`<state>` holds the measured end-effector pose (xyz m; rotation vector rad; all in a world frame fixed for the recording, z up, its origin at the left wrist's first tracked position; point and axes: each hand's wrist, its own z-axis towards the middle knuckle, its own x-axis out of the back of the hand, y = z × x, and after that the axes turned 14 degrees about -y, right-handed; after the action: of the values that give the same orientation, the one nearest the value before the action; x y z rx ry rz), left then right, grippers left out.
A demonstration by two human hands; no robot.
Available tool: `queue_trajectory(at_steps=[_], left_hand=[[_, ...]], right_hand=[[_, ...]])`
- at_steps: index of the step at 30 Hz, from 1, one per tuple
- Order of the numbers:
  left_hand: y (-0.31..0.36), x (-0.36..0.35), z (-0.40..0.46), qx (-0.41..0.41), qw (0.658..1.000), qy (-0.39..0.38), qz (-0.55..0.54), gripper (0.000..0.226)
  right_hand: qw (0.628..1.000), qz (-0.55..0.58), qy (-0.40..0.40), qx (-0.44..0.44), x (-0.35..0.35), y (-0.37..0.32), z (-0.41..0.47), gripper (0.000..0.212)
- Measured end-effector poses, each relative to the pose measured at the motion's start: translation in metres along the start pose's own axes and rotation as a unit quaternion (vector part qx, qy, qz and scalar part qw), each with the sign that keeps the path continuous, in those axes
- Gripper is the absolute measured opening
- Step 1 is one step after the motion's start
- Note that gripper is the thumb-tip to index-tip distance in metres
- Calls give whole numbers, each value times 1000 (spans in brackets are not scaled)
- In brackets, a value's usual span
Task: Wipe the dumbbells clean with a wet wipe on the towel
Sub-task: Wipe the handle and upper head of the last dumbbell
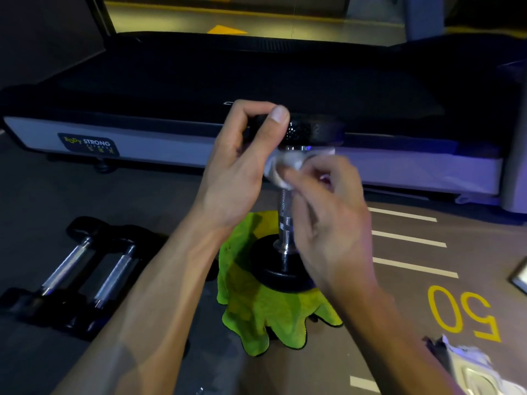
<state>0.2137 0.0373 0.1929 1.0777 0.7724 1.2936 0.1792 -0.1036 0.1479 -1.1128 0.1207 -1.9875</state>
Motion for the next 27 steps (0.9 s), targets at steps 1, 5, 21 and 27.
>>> queue_trajectory(at_steps=[1, 5, 21, 27], left_hand=[[0, 0, 0, 4, 1000, 4, -2, 14], [2, 0, -3, -7, 1000, 8, -12, 10], [2, -3, -2, -16, 1000, 16, -18, 9], [2, 2, -2, -21, 1000, 23, 3, 9]], right_hand=[[1000, -5, -12, 5, -3, -1, -7, 29], [999, -2, -48, -3, 1, -1, -12, 35], [901, 341, 160, -214, -5, -17, 16, 19], [986, 79, 121, -88, -11, -13, 9, 23]])
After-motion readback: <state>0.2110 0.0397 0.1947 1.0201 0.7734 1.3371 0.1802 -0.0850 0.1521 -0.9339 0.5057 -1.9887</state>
